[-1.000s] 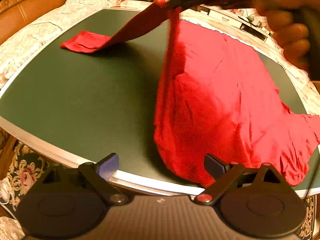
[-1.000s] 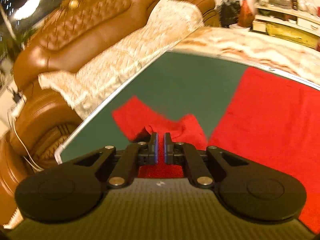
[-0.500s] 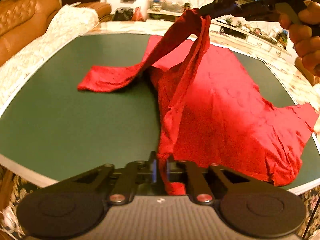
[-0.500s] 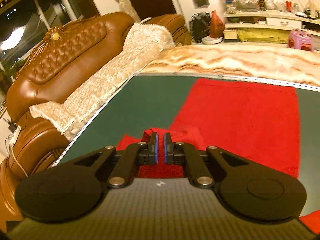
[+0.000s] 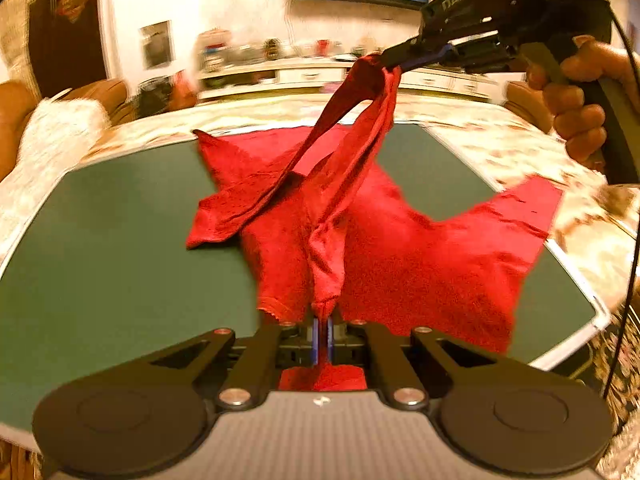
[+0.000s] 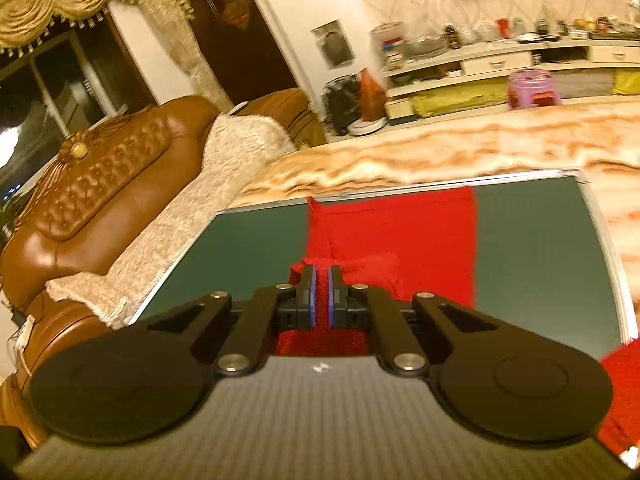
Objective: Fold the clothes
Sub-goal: 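Lift the sleeve with the right gripper and carry it across the garment body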
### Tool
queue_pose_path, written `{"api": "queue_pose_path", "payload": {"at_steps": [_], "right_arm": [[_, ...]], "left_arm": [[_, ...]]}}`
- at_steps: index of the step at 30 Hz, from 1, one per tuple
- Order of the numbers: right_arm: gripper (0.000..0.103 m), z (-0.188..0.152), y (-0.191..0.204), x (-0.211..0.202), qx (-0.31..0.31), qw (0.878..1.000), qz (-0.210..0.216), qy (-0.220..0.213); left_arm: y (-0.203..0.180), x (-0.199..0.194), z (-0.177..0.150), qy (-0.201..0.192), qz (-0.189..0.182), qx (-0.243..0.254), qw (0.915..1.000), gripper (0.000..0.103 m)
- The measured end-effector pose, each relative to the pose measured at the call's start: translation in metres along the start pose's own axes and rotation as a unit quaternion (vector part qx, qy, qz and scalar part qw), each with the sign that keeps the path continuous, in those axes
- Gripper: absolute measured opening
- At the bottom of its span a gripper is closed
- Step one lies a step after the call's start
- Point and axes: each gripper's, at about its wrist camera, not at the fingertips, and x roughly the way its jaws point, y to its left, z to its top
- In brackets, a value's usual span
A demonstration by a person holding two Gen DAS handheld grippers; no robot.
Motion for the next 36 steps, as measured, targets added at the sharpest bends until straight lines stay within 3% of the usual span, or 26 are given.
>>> {"api": "queue_pose_path", "payload": {"at_steps": [5, 12, 19, 27, 33, 36], "right_arm": [[0.008, -0.017, -0.045, -0.024, 0.029, 0.999, -0.021, -0.004], [0.008, -0.049, -0.103, -0.051, 0.076, 0.996, -0.045, -0.009], [0.008, -0.087, -0.144, -0.044, 0.109, 0.991, -0.078, 0.007], [0.008, -0.108, -0.163, -0.052, 0.148, 0.985, -0.083, -0.001], [0.008, -0.103, -0.147, -0.065, 0.139, 0.987, -0.079, -0.013], [0.008, -0.103, -0.147, -0.062, 0.133, 0.987, -0.093, -0.006]], "left_arm": [[-0.04, 0.016, 0.006, -0.003, -0.034, 0.038, 0.9987, 0.004], [-0.089, 0.042, -0.005, 0.032, -0.08, 0.105, 0.9908, 0.004], [-0.124, 0.07, -0.027, 0.065, -0.082, 0.179, 0.9782, 0.004], [-0.131, 0.071, -0.037, 0.08, -0.096, 0.184, 0.9749, 0.004], [-0.122, 0.069, -0.039, 0.091, -0.114, 0.17, 0.9747, 0.004], [-0.121, 0.066, -0.042, 0.089, -0.102, 0.182, 0.974, 0.004]]}}
